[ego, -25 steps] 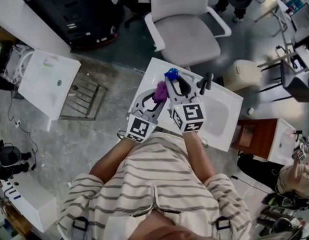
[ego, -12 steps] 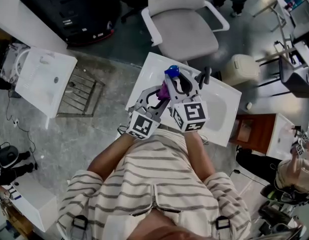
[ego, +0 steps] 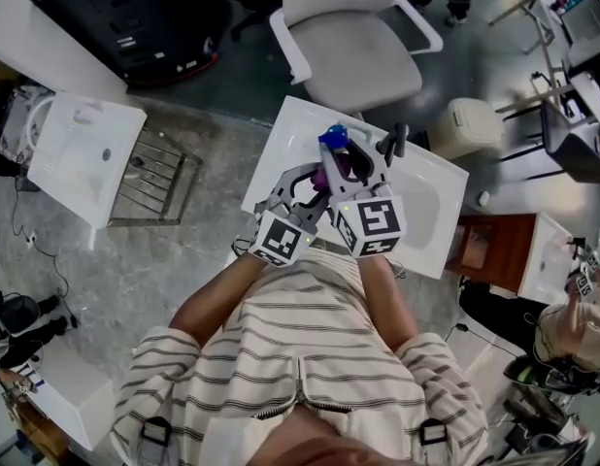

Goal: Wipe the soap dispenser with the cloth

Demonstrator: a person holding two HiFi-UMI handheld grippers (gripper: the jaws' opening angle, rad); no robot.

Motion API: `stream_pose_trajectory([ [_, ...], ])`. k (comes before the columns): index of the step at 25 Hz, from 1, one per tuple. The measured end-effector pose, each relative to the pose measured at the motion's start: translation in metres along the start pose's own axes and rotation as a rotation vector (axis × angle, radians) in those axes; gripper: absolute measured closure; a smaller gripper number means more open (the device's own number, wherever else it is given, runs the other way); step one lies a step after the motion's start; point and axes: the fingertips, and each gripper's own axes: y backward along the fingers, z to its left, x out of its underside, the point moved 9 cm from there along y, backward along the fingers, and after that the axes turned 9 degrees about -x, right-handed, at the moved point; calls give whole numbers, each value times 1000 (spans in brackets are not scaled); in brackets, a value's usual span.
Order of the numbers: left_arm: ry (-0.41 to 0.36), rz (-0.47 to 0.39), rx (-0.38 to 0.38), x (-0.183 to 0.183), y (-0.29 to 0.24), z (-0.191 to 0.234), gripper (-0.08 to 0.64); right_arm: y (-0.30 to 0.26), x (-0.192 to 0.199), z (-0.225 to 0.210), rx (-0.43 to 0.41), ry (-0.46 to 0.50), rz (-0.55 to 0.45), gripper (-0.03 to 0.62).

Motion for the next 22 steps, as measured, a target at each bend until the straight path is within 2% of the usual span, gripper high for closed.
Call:
stream_pose_trajectory([
  [12,19,37,40,12,-10,-7,443,9,-8,3,0,-9,-17,462],
  [22,57,71,23,25,-7,-5,443,10,-7,3,0,-25,-16,462],
])
